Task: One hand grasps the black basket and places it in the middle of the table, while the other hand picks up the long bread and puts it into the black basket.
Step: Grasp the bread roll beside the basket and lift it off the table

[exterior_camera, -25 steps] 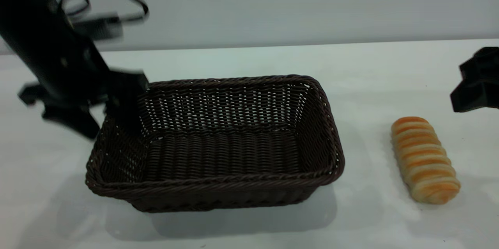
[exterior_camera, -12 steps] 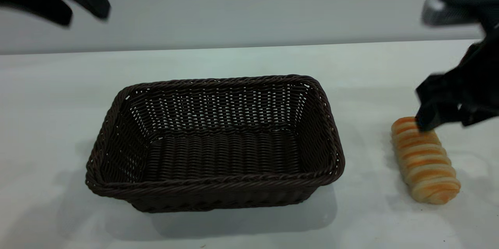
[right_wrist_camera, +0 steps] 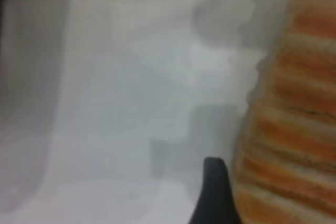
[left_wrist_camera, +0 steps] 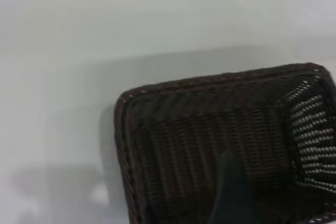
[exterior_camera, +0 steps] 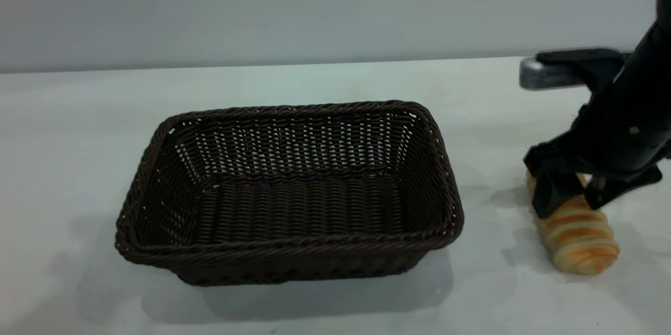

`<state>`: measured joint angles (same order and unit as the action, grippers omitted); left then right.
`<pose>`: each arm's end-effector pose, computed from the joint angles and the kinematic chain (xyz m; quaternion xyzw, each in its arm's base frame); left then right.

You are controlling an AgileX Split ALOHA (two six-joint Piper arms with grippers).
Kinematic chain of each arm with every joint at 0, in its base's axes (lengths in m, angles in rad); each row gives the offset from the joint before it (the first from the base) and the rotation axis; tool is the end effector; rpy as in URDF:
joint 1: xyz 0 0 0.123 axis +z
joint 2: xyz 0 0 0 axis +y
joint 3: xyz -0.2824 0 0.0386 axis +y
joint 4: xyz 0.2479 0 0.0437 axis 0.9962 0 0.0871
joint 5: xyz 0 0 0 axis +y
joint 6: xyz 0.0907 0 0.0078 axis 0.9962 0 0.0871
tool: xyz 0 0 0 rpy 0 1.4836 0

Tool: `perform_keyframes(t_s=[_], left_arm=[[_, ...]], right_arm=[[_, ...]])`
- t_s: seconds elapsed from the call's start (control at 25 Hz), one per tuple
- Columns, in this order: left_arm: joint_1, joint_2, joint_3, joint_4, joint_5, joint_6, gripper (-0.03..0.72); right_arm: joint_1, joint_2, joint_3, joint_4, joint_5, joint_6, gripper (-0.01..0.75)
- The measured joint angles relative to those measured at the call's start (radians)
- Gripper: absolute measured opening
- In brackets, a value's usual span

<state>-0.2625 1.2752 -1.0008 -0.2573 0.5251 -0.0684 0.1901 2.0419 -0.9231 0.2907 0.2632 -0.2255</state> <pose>0.2618 -0.0824 0.3212 0.0136 0.9047 -0.1712 0.3899 0.3284 0.0701 0.0661 -0.0717 0.9865 0.0541 0.1371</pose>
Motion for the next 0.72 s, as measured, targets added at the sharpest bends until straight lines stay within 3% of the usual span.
perform_keyframes(t_s=[0.24,0.36,0.52,0.6,0.72], left_arm=[[-0.001,-0.057,0.003,-0.025,0.034,0.036,0.534],[-0.001,-0.076,0.003,-0.036,0.034,0.043,0.534],[-0.001,-0.083,0.004,-0.039,0.034,0.045,0.532],[-0.001,-0.083,0.004,-0.039,0.034,0.045,0.532],[-0.001,-0.083,0.004,-0.041,0.035,0.045,0.532]], right_arm=[[-0.059,0.060,-0.015,-0.011,0.014,0.000,0.554],[-0.064,0.063,-0.017,-0.011,0.018,-0.001,0.423],[-0.065,0.065,-0.047,-0.016,0.071,-0.003,0.113],[-0.066,0.070,-0.075,-0.026,0.131,-0.009,0.067],[-0.067,0.066,-0.127,-0.036,0.230,-0.018,0.058]])
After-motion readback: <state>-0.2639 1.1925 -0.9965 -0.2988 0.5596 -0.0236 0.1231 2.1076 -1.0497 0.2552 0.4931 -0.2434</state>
